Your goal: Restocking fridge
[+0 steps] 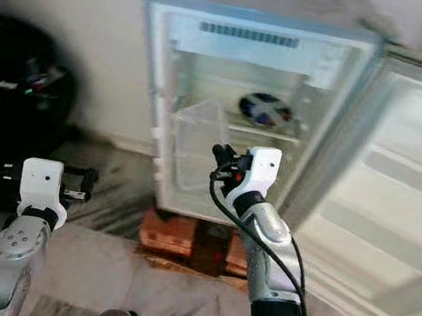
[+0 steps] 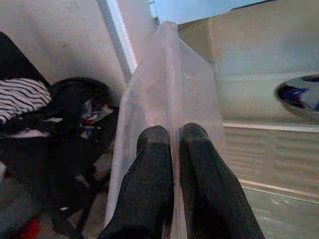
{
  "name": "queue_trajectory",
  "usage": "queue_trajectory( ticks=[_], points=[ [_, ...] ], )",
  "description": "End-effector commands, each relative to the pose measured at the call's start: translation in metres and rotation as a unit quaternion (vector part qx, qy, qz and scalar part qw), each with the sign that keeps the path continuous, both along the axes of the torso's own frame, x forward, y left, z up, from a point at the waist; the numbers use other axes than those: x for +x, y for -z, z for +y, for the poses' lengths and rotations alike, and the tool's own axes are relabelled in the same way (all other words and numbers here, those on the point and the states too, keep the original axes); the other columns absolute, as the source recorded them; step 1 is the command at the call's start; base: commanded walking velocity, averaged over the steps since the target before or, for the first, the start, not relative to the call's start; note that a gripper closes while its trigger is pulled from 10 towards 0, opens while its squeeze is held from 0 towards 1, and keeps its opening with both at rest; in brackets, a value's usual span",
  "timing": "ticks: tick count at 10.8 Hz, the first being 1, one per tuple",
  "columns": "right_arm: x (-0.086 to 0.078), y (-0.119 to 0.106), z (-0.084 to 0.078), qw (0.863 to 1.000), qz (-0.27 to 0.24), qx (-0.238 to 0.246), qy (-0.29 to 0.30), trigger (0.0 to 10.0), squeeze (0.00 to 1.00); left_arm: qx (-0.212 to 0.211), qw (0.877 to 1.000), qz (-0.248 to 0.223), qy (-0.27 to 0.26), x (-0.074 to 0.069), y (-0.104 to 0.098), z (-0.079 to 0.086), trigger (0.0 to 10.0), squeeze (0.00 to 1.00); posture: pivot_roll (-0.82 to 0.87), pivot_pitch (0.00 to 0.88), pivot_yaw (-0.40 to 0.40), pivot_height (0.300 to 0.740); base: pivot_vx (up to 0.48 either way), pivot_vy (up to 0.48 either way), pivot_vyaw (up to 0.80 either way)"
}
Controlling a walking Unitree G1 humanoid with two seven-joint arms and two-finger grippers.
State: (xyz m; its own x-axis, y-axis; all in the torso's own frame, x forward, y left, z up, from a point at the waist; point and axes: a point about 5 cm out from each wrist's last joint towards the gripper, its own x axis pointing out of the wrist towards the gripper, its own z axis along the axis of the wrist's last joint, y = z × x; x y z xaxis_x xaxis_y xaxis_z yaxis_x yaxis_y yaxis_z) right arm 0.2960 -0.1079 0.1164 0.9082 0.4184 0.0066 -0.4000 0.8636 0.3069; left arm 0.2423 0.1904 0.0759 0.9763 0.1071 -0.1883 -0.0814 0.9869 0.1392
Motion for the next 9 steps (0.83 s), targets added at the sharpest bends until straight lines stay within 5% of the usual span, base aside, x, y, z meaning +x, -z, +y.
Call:
queue_trajectory(
  ticks=[1, 5, 9],
  points=[
    [0.002, -0.002, -0.002, 1.000, 0.001, 0.003, 0.007, 10.0, 0.00, -0.012, 1.000, 0.001, -0.001, 0.001, -0.001, 0.000, 10.0, 0.00, 0.12, 0.000, -0.007, 0.740, 0.000, 0.416, 0.00],
    [0.002, 0.000, -0.001, 1.000, 0.006, -0.004, 0.004, 10.0, 0.00, -0.011, 1.000, 0.001, -0.005, -0.001, -0.002, 0.001, 10.0, 0.00, 0.12, 0.006, -0.010, 0.740, 0.148, 0.397, 0.00],
    [0.007, -0.003, -0.011, 0.999, -0.001, -0.002, 0.037, 10.0, 0.00, -0.005, 1.000, 0.001, 0.009, -0.002, -0.001, -0.002, 10.0, 0.00, 0.13, 0.002, -0.016, 0.740, 0.097, 0.000, 0.00]
  ],
)
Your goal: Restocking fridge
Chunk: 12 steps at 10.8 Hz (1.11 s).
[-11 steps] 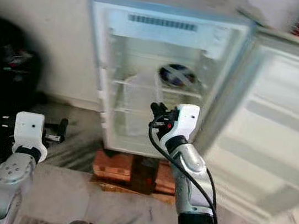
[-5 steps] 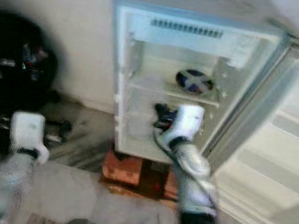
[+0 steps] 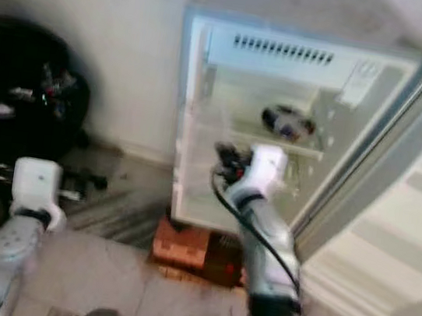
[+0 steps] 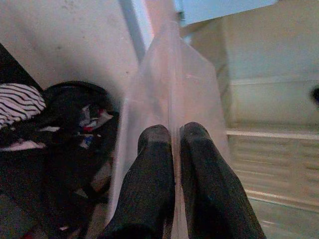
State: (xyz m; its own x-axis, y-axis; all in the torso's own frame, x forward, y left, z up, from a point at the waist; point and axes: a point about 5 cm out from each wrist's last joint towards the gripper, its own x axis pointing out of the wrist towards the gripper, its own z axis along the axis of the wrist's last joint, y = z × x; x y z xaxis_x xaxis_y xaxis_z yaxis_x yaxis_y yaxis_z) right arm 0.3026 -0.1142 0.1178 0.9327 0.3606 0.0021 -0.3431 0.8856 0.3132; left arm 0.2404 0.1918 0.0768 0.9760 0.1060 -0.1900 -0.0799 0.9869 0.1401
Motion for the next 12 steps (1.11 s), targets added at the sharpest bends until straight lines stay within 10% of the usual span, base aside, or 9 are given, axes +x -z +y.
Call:
queue_trajectory(
  ticks=[1, 6, 12],
  points=[
    [0.002, -0.002, -0.008, 1.000, -0.005, -0.003, 0.017, 10.0, 0.00, -0.005, 1.000, -0.001, 0.009, 0.000, -0.001, -0.004, 10.0, 0.00, 0.12, 0.001, -0.016, 0.740, 0.000, 0.000, 0.00],
    [0.003, -0.001, -0.010, 1.000, -0.001, -0.009, 0.028, 10.0, 0.00, -0.033, 0.999, -0.003, 0.034, -0.001, -0.002, -0.010, 10.0, 0.00, 0.12, 0.002, -0.015, 0.740, 0.000, 0.000, -0.08],
    [0.004, -0.001, -0.010, 0.999, -0.002, -0.012, 0.031, 10.0, 0.00, -0.043, 0.998, -0.002, 0.046, -0.001, -0.003, -0.014, 10.0, 0.00, 0.12, 0.002, -0.013, 0.740, 0.426, 0.000, 0.00]
  ],
)
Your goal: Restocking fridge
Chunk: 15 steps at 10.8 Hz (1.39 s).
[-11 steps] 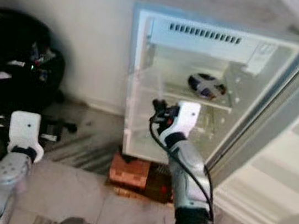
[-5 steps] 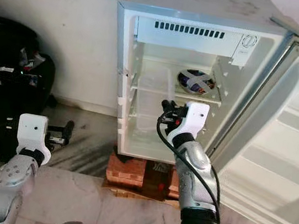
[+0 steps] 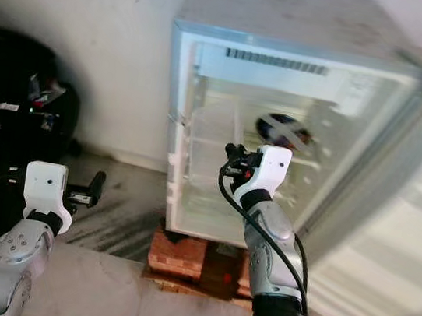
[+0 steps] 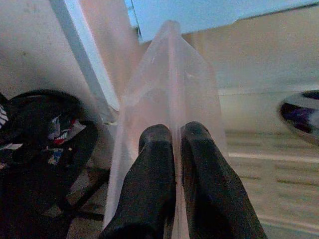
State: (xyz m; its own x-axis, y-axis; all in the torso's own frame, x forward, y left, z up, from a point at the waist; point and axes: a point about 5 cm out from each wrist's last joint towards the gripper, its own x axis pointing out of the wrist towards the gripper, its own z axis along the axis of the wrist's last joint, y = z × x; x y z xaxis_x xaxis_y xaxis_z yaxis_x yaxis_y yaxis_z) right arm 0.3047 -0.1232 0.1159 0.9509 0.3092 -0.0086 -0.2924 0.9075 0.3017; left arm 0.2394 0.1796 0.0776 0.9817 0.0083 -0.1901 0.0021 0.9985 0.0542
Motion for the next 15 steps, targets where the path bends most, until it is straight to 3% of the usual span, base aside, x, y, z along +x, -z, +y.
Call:
queue_trajectory(
  ticks=[1, 4, 7, 8, 10, 13, 15],
  points=[
    [0.002, -0.003, -0.001, 1.000, -0.006, -0.004, 0.004, 10.0, 0.00, 0.000, 1.000, 0.002, 0.005, 0.000, -0.001, -0.002, 10.0, 0.00, 0.12, 0.003, -0.014, 0.740, 0.277, 0.000, 0.00],
    [0.002, -0.003, -0.002, 1.000, -0.007, -0.005, 0.007, 10.0, 0.00, -0.004, 1.000, 0.008, 0.009, -0.002, 0.001, -0.004, 10.0, 0.00, 0.12, 0.006, -0.014, 0.740, 0.290, 0.000, 0.00],
    [0.001, 0.001, -0.001, 1.000, 0.004, -0.006, 0.001, 10.0, 0.00, -0.014, 1.000, 0.016, 0.005, -0.007, 0.002, -0.006, 10.0, 0.00, 0.12, 0.012, -0.014, 0.740, 0.000, 0.000, 0.00],
    [-0.001, 0.008, 0.000, 1.000, 0.022, -0.010, -0.003, 10.0, 0.00, 0.011, 0.999, 0.045, -0.009, -0.017, 0.007, -0.002, 10.0, 0.00, 0.14, 0.016, -0.017, 0.740, 0.000, 0.000, 0.00],
    [0.005, 0.013, 0.007, 0.999, 0.040, 0.010, -0.007, 10.0, 0.00, 0.019, 0.996, 0.091, -0.009, -0.038, 0.014, 0.004, 10.0, 0.00, 0.19, 0.033, -0.034, 0.740, 0.000, 0.000, 0.00],
    [0.019, 0.011, 0.024, 0.996, 0.058, 0.025, -0.062, 10.0, 0.00, 0.029, 0.993, 0.103, -0.052, -0.058, 0.009, 0.013, 10.0, 0.00, 0.25, 0.133, -0.080, 0.740, 0.000, 0.000, 0.00],
    [0.041, 0.003, 0.028, 0.994, 0.064, 0.032, -0.079, 10.0, 0.00, 0.025, 0.991, 0.115, -0.064, -0.077, 0.005, 0.014, 10.0, 0.00, 0.28, 0.173, -0.097, 0.740, 0.000, 0.000, 0.00]
  ],
)
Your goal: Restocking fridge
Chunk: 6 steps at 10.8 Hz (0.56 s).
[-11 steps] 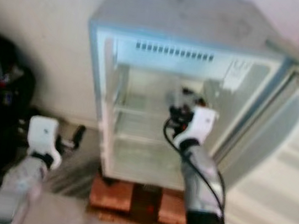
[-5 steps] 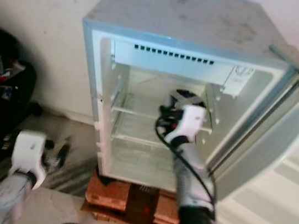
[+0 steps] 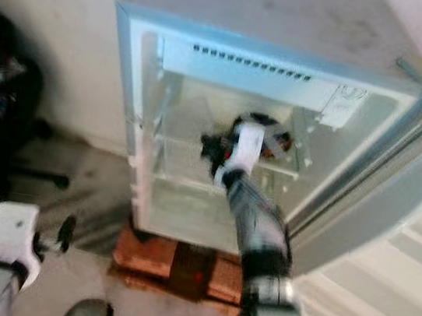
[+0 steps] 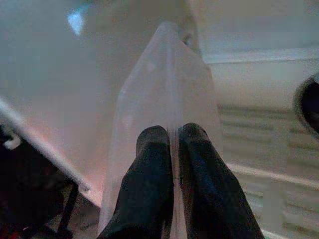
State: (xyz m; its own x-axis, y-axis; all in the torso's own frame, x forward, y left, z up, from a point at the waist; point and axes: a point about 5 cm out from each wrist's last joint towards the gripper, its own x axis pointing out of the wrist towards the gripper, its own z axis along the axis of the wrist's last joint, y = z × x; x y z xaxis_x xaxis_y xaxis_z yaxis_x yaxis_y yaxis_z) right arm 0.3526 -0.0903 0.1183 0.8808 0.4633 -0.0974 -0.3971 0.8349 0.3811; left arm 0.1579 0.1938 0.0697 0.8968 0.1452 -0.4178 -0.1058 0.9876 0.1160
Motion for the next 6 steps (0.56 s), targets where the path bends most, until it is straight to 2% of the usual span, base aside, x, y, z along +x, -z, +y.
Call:
queue_trajectory(
  ticks=[1, 2, 3, 4, 6],
  points=[
    [0.004, -0.003, 0.002, 1.000, -0.008, 0.001, 0.000, 10.0, 0.00, 0.000, 1.000, -0.002, -0.002, -0.004, -0.004, -0.001, 10.0, 0.00, 0.29, 0.196, -0.104, 0.740, 0.000, 0.000, 0.00],
    [0.019, -0.019, 0.015, 1.000, -0.015, 0.023, 0.012, 10.0, 0.00, 0.000, 1.000, -0.003, -0.008, -0.011, -0.010, -0.002, 10.0, 0.00, 0.32, 0.225, -0.114, 0.740, 0.000, 0.000, 0.00],
    [0.023, -0.025, 0.022, 0.999, -0.013, 0.037, 0.017, 10.0, 0.00, -0.001, 1.000, -0.001, -0.010, -0.015, -0.012, -0.002, 10.0, 0.00, 0.33, 0.239, -0.120, 0.740, 0.000, 0.000, 0.00],
    [0.029, -0.032, 0.036, 0.998, -0.006, 0.053, 0.030, 10.0, 0.00, -0.002, 1.000, 0.013, -0.022, -0.025, -0.014, -0.001, 10.0, 0.00, 0.34, 0.260, -0.128, 0.740, 0.000, 0.000, 0.00],
    [0.031, -0.033, 0.045, 0.996, 0.009, 0.062, 0.055, 10.0, 0.00, -0.004, 1.000, 0.018, -0.025, -0.032, -0.016, -0.004, 10.0, 0.00, 0.36, 0.280, -0.143, 0.740, 0.000, 0.000, 0.00]
  ],
)
